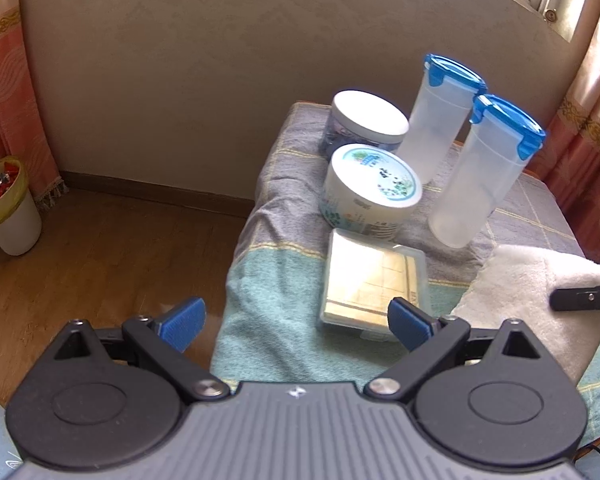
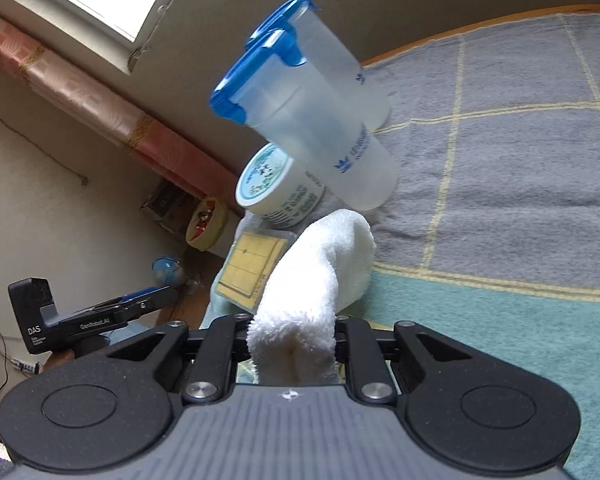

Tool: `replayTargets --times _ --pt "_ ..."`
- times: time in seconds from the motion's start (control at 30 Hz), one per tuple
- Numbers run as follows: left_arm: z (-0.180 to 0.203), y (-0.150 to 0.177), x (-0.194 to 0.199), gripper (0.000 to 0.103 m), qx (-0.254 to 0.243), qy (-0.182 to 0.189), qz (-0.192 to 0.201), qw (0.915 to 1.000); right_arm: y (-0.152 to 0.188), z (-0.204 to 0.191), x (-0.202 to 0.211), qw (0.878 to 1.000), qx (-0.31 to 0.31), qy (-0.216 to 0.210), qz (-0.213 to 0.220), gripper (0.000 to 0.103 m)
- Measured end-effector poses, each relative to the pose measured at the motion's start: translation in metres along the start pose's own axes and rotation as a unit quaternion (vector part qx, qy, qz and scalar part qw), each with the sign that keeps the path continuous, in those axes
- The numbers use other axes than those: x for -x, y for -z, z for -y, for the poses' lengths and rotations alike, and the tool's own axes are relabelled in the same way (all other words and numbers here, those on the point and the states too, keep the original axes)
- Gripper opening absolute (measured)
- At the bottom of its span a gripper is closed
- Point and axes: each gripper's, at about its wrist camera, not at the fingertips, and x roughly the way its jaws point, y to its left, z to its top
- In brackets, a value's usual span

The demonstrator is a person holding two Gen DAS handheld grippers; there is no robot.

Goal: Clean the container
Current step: 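Lower the tile box onto the towel and open the left tool, then lay the white cloth on the towel and open the right tool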

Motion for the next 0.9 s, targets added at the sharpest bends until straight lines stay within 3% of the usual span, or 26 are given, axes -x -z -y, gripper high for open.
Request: replayTargets --times 0.27,0.47,0.63,0.9 --pt "0.017 -0.003 -0.005 0.098 -0.014 0.008 -0.009 0.9998 -0.009 0.029 0.004 0.999 0.005 0.042 -0.014 0.021" --pt "0.024 -0.005 -0.009 0.098 -0.023 0.008 -0.019 0.9995 -0.019 0.038 0.003 0.997 0.019 0.065 -0.024 0.028" --pt "0.032 -0.005 -0.011 0.098 -0.032 0.011 -0.021 0.9992 -0.025 0.045 0.002 0.992 0.011 0.121 -0.020 0.057" --pt "0.039 -0.003 -0.013 0.098 -0.045 0.019 -0.012 0.9987 -0.023 0.051 0.019 0.974 0.019 0.224 0.001 0.068"
